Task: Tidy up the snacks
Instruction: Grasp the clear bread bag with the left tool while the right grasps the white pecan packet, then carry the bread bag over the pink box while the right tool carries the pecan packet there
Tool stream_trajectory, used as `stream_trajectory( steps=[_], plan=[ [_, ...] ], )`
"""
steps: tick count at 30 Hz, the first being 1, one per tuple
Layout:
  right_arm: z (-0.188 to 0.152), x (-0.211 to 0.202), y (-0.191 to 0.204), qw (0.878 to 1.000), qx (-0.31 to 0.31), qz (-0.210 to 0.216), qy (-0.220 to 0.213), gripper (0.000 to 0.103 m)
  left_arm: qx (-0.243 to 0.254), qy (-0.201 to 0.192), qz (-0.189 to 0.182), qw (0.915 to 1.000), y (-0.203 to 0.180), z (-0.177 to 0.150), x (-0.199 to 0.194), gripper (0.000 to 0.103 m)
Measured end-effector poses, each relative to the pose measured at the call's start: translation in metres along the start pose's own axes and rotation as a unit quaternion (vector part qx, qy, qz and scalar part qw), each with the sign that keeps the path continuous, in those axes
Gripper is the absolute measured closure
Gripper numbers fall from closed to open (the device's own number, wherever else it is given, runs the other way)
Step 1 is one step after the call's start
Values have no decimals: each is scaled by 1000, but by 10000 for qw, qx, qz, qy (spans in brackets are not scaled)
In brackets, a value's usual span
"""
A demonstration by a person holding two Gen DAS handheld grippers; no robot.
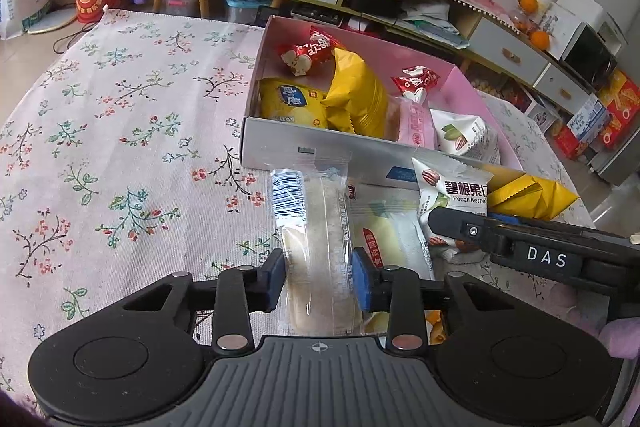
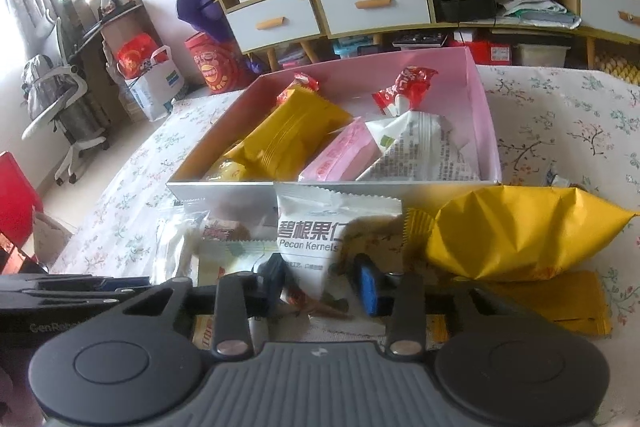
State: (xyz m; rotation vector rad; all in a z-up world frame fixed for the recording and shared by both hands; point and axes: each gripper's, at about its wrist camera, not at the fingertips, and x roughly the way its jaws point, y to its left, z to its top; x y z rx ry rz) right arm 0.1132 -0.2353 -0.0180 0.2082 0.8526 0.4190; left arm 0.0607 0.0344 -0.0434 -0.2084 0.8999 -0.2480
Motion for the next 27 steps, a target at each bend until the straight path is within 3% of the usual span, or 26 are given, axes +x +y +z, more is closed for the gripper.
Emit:
stream_trajectory(
  steps=[27],
  plan=[
    [9, -17, 1, 9996, 191, 183, -36, 87, -113, -62, -198, 9997, 4, 11, -15, 74]
  ],
)
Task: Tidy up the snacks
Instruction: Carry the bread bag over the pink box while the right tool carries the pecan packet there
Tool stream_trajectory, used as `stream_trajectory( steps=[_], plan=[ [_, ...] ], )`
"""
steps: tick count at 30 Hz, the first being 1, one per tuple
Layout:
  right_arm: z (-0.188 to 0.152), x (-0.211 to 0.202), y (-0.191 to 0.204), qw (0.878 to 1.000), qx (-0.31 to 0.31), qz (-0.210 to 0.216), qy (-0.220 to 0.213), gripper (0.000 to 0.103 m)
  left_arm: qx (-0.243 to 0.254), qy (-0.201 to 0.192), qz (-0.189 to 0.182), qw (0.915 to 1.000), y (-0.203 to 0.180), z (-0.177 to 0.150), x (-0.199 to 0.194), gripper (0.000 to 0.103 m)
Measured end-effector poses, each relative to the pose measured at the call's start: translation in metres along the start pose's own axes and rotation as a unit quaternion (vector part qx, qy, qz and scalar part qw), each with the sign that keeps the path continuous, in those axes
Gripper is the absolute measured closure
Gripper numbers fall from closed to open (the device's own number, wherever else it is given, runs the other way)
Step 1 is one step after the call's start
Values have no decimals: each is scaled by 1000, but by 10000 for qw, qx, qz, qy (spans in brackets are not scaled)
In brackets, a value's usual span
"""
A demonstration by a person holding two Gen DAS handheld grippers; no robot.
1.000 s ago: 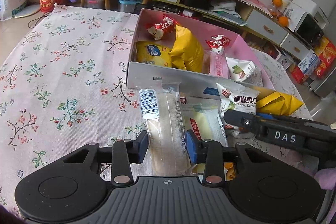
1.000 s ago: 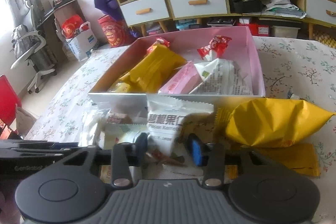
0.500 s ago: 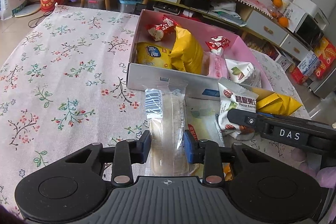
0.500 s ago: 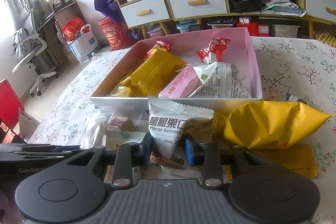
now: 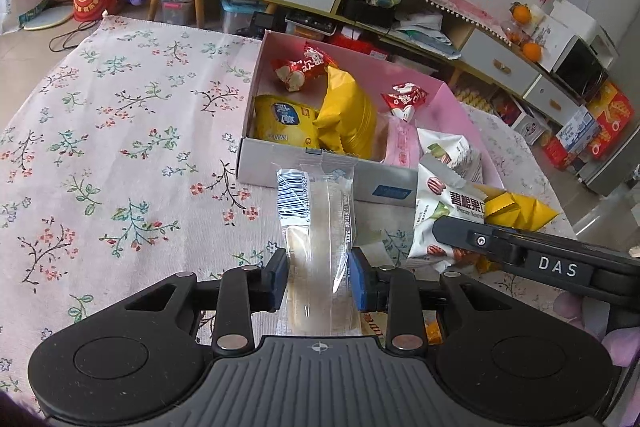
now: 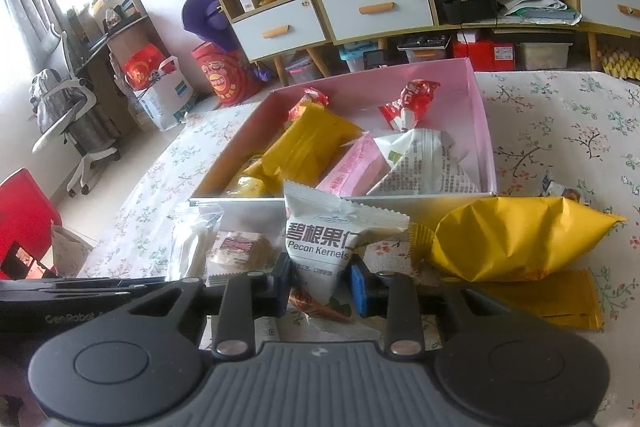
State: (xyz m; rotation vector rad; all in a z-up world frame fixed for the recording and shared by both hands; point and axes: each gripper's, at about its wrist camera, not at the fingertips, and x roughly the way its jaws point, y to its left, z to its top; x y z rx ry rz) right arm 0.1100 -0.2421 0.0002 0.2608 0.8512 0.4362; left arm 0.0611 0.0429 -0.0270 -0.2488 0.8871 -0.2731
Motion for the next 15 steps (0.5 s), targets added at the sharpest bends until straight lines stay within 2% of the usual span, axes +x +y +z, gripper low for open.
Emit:
stream_trajectory(
  steps=[15],
  plan=[
    [19, -19, -3, 9993, 159, 87, -315, 87, 63, -313, -162, 9994, -9, 19, -17, 74]
  ],
)
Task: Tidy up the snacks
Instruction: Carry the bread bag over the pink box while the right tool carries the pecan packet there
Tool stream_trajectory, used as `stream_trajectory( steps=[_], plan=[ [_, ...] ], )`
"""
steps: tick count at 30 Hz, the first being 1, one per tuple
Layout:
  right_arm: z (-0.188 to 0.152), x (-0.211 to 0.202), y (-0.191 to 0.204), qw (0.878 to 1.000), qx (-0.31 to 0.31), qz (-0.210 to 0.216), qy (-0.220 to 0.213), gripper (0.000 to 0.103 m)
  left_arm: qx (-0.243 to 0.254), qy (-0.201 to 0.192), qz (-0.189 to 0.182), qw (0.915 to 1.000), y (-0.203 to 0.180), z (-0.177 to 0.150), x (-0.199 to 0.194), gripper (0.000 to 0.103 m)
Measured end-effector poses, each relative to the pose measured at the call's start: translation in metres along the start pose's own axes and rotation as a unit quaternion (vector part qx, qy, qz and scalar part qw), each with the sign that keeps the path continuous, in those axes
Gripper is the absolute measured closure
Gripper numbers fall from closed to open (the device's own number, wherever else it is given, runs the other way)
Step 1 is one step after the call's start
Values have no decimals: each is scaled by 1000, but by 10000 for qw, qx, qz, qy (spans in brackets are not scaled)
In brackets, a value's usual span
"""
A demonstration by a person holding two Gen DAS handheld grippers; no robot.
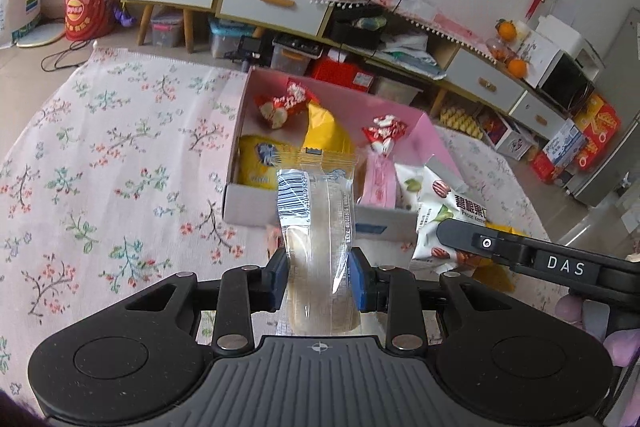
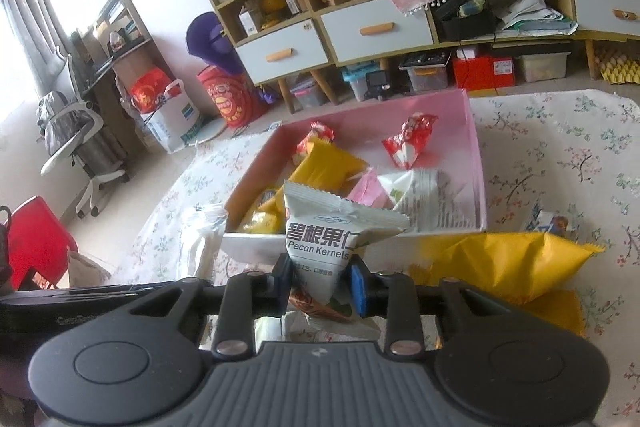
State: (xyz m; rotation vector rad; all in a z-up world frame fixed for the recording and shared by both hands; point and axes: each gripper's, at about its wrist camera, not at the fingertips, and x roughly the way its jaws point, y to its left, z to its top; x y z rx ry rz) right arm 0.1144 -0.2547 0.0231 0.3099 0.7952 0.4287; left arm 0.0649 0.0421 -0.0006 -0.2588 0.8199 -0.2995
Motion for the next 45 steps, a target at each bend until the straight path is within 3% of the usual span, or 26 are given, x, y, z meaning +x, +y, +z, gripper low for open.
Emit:
stream_trajectory(
  steps=[10, 23, 31, 42, 45],
  plan=[
    [31, -4, -20, 9987, 258, -110, -432, 87, -37, -181, -26, 9998, -14, 31, 7, 74],
    [58, 9, -51, 9952, 529, -266, -779, 87, 155, -186, -23, 9997, -44, 82, 61, 74],
    [65, 29, -71, 9936, 766, -381, -742, 87, 261, -204, 64, 9994, -58, 106, 104, 74],
    [66, 49, -80, 9943, 782, -465, -557, 87, 130, -50, 383, 9992, -57, 114, 150, 74],
    [66, 51, -83, 9942, 822, -428, -553, 87, 137, -49, 433, 9990, -56, 115, 157, 83]
  ],
)
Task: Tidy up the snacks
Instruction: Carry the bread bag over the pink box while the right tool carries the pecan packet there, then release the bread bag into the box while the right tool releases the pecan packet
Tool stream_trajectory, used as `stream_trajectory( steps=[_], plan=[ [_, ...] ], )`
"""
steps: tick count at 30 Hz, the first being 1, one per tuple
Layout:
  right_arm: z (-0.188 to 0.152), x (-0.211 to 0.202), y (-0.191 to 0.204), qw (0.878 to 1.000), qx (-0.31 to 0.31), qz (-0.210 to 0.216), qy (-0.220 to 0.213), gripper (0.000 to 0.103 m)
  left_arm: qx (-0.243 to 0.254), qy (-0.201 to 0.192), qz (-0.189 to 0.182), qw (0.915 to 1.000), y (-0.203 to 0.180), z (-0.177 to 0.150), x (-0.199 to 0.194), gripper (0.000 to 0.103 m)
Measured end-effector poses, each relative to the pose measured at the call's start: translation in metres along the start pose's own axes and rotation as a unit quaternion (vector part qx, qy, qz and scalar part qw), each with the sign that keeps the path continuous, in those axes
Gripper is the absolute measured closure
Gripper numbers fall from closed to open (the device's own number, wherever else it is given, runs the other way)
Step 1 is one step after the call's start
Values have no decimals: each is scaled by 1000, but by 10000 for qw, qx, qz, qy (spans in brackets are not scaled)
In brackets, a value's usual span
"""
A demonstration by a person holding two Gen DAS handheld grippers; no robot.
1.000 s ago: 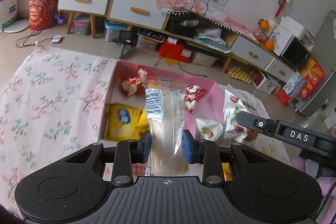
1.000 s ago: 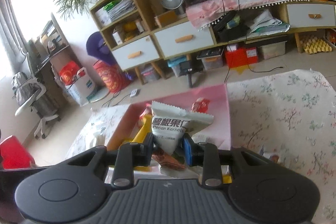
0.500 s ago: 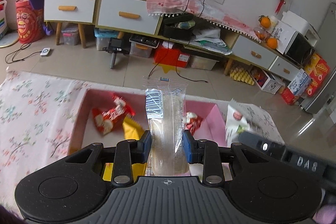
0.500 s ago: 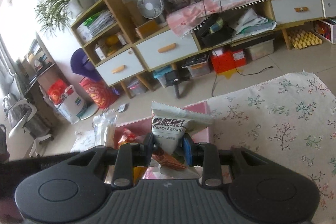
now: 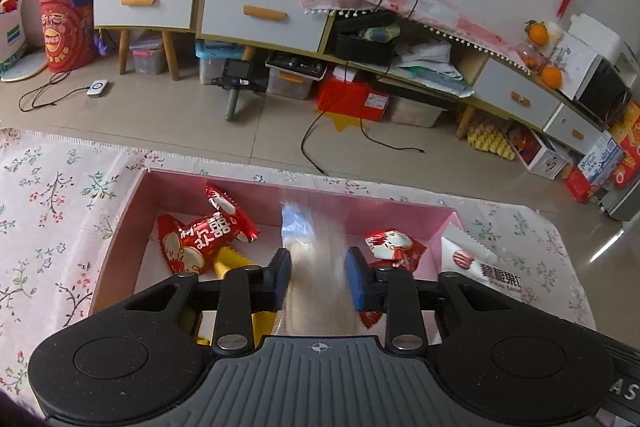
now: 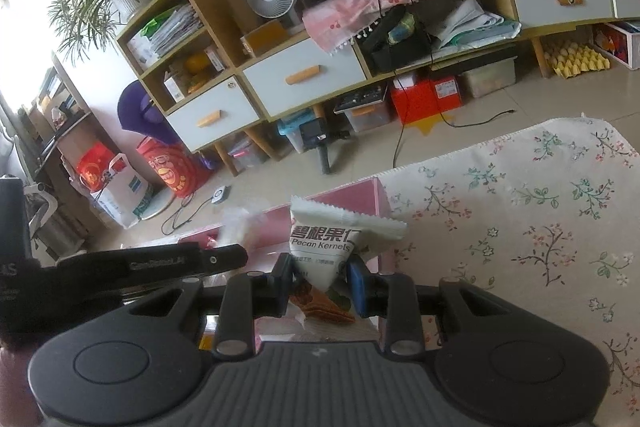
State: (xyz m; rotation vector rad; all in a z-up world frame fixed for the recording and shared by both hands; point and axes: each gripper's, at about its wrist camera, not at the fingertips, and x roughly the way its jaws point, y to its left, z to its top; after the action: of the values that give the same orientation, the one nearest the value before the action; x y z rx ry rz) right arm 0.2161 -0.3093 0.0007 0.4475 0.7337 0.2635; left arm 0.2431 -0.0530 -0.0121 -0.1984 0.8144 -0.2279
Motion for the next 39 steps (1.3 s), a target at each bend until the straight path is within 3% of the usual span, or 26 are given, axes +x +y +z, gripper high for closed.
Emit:
stream_trajectory(
  steps=[13, 21, 26, 30, 39],
  plan=[
    [3, -1, 1, 10000, 51, -12, -35, 74, 103, 99, 103, 9998, 3, -5, 0, 75],
    [5, -14, 10, 9999, -78, 51, -118, 59, 150, 152, 50, 9998, 5, -9, -21, 71],
    [5, -23, 14, 9998, -124, 34, -155, 51, 203, 79, -7, 9998, 6, -13, -40, 53],
    [5, -33, 16, 9997, -163, -6, -195, 44, 252, 77, -26, 9996, 7, -19, -55, 50],
    [-5, -54, 24, 9996, -211, -171, -107, 27, 409, 107, -2, 9991, 12, -41, -90, 23]
  ],
)
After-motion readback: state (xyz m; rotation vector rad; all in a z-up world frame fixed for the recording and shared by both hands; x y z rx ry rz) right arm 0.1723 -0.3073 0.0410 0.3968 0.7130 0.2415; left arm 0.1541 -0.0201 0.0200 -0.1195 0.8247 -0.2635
